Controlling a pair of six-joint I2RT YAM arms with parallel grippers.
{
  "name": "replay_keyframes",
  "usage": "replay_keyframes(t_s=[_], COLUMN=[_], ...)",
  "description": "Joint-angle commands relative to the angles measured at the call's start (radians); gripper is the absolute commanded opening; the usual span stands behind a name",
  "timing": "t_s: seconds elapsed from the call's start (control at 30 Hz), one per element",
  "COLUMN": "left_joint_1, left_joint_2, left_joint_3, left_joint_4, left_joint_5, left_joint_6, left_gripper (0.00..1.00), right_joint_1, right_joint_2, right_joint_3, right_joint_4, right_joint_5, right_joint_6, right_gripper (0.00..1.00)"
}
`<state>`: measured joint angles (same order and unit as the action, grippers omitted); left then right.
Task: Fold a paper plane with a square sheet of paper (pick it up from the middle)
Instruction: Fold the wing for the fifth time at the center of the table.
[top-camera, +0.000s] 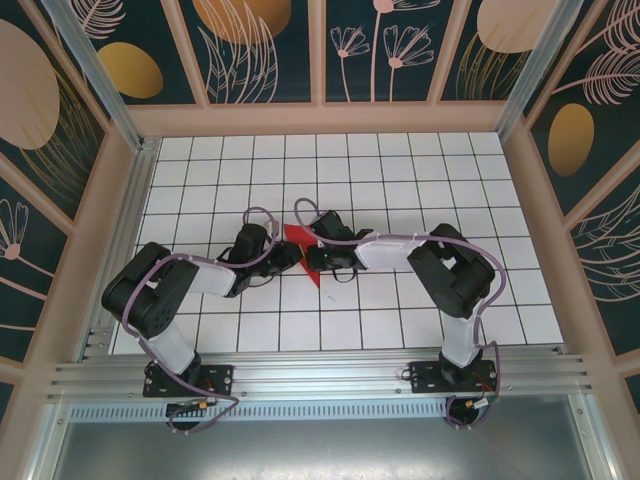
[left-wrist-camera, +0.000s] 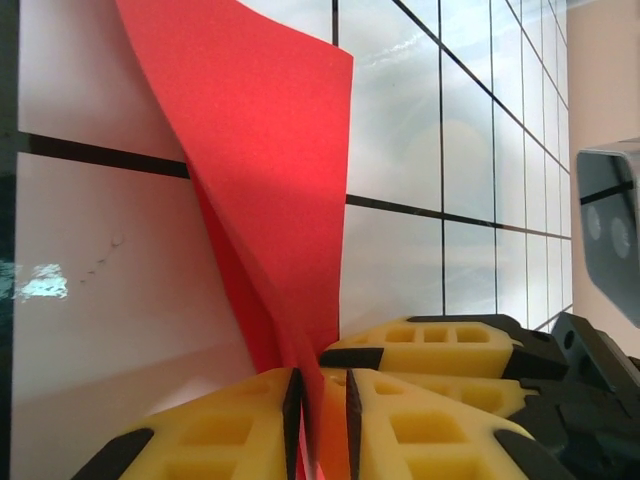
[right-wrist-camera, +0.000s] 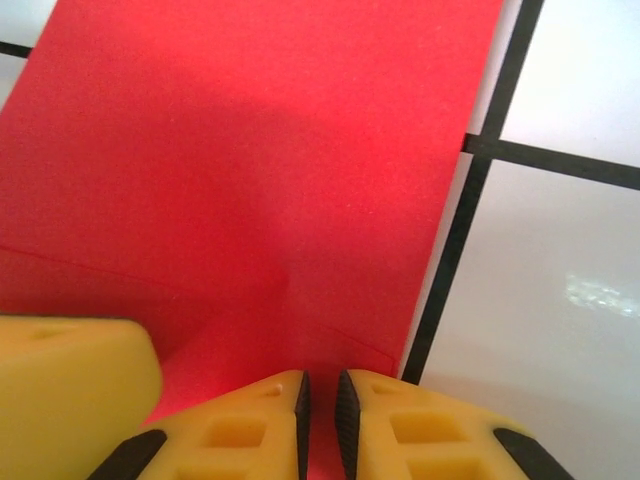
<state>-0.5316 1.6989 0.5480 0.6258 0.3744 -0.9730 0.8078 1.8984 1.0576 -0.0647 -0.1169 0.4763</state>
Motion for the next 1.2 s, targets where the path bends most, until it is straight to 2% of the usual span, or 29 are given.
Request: replay_keyframes(t_s=[0.0,0.17,0.53,0.9,1.17], left_joint_1=[-0.005,-0.005,-0.005,-0.005,-0.005], left_joint_2=[0.010,-0.001,0.009,0.009,0.010], left_joint_3=[0.023,0.023,0.013,0.016,0.015], left_joint_4=[0.026,0.028,0.173,0.070,0.038], left_joint_5=[0.031,0.037,0.098,0.026,0.008], left_joint_6=[-0.015,-0.028,-0.105,-0.064,-0.050], left_gripper=[0.23,0.27,0.34,0.30,0.31], right_joint_1=[-0.039,-0.074,-0.095,-0.087,-0.092], right_joint_2=[0.034,0.029,0.051,0.086,0.128], right_joint_3=[-0.070,-0.093,-0.088,-0.051,-0.021], right_joint_4=[-0.015,0.023,-0.027,-0.136,-0.160], right_joint_5=[-0.124,-0.221,-0.224,-0.106,-0.170], right_joint_6=[0.036,0.063,0.082,0.071,0.119], right_gripper=[0.19,0.18,0.19,0.28,0.28])
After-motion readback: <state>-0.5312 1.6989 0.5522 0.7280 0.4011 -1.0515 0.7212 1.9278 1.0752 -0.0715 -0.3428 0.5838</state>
